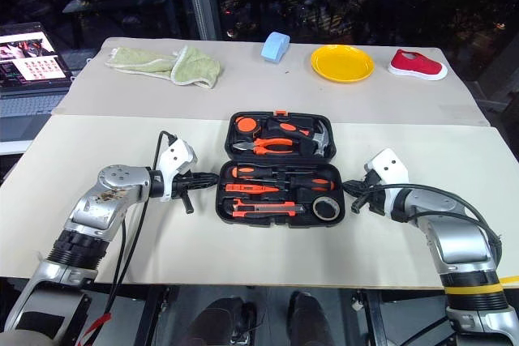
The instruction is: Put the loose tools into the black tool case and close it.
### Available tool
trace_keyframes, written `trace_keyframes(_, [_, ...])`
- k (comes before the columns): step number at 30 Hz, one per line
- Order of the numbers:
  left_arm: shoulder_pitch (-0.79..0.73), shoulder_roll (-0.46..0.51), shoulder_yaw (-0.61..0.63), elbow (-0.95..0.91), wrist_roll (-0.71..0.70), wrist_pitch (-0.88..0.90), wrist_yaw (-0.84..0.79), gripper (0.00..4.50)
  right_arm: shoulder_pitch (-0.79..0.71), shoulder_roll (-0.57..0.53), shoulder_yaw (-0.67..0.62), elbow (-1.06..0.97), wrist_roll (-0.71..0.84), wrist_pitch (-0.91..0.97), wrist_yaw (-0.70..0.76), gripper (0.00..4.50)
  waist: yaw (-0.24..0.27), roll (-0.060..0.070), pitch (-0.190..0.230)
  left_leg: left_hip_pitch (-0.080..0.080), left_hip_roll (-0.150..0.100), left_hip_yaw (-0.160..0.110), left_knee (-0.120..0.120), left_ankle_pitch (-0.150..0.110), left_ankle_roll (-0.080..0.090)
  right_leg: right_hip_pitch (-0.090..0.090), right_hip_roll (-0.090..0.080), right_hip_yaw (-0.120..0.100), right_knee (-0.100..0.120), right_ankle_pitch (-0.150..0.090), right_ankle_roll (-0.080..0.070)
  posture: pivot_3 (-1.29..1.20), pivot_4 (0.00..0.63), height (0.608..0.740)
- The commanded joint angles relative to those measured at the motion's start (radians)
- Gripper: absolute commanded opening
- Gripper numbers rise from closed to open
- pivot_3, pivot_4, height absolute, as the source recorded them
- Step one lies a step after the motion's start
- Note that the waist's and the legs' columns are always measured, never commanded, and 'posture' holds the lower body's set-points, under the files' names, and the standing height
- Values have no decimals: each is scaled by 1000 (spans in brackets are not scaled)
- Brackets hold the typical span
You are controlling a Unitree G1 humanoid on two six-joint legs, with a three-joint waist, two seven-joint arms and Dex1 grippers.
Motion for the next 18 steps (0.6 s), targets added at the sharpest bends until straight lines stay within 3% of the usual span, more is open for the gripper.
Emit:
trace_keyframes(1, [17,2,-26,-80,-34,-23,-78,35,43,-10,3,-84,6,-56,37,0,-1,0,0,0,0,0,0,0,0,0,0,0,0,0,0,0,150,732])
trace_keyframes(18, [103,46,-25,-184,-44,7,-149,35,188,-17,-32,-226,42,-101,90,0,-6,0,0,0,0,0,0,-1,-1,1,0,0,-1,0,0,0,150,732])
